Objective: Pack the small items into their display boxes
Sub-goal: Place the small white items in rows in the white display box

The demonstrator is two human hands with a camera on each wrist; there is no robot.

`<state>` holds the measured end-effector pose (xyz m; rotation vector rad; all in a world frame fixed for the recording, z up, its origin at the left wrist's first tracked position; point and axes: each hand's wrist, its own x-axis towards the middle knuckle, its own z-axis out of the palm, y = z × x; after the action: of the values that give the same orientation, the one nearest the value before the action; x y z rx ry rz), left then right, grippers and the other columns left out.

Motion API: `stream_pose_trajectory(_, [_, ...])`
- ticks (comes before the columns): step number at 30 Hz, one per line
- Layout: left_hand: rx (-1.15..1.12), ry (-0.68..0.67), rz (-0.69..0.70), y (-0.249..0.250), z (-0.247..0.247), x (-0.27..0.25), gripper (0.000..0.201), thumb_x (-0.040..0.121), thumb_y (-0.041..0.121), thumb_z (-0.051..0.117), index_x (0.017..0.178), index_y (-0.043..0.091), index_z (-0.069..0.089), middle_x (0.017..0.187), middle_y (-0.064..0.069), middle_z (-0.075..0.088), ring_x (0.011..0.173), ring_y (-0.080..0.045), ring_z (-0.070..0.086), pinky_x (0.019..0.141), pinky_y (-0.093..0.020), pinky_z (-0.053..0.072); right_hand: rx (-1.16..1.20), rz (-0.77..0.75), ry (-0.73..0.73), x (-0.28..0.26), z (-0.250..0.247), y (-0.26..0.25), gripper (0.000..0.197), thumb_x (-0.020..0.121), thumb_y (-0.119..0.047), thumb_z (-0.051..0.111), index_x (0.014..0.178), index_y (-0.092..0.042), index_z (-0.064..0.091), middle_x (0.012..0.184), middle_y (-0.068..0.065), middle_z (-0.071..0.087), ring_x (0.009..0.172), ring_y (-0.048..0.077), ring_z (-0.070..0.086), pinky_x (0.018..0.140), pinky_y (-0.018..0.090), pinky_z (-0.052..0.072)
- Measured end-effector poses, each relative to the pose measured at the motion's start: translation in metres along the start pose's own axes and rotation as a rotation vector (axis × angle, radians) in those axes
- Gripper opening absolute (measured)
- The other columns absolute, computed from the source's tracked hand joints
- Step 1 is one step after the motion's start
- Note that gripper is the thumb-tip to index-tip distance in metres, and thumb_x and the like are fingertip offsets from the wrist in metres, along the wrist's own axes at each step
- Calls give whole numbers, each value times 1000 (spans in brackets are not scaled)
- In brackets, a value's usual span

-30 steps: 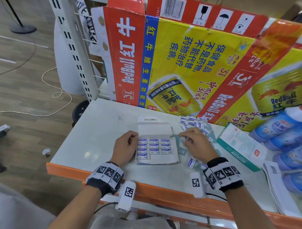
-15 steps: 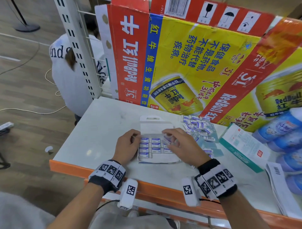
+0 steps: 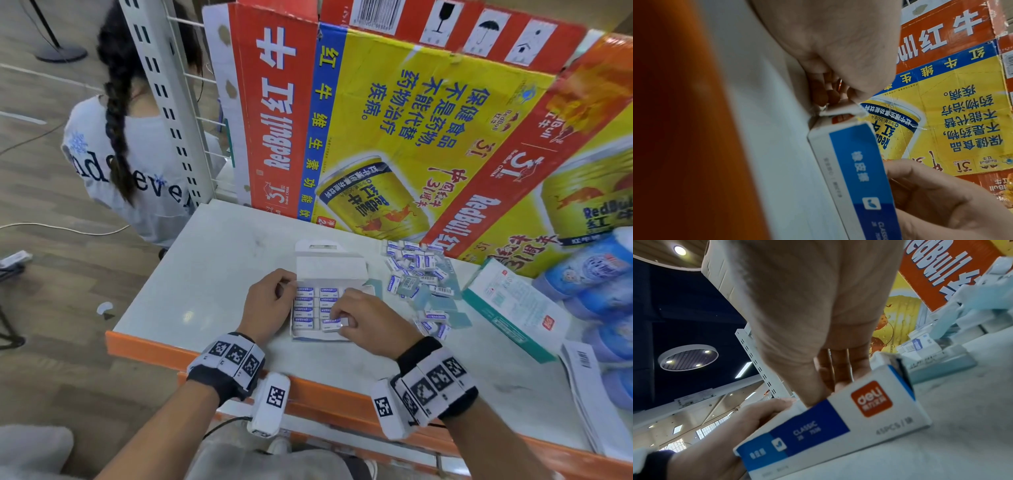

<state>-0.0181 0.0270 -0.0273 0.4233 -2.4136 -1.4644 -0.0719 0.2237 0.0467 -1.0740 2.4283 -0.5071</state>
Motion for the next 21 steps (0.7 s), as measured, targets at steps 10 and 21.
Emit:
stream_pose_trajectory(10, [11,-3,-2,-1,1,0,12,92,16,54,87,24,62,75,1,67,70,-12,59,62,-12,42,2,40,11,6,9,-1,11,83,-11,61,92,-15,56,92,-7,42,78,11,46,67,22,34])
stream_pose_trajectory(21, [56,-24,22,1,-3,3,11,92,14,55,89,21,64,78,6,68,72,0,58,62,-4,38,83,42,64,1,8,2,13,87,-13,58,95,-9,68,96,1,56,87,17,58,79,26,45])
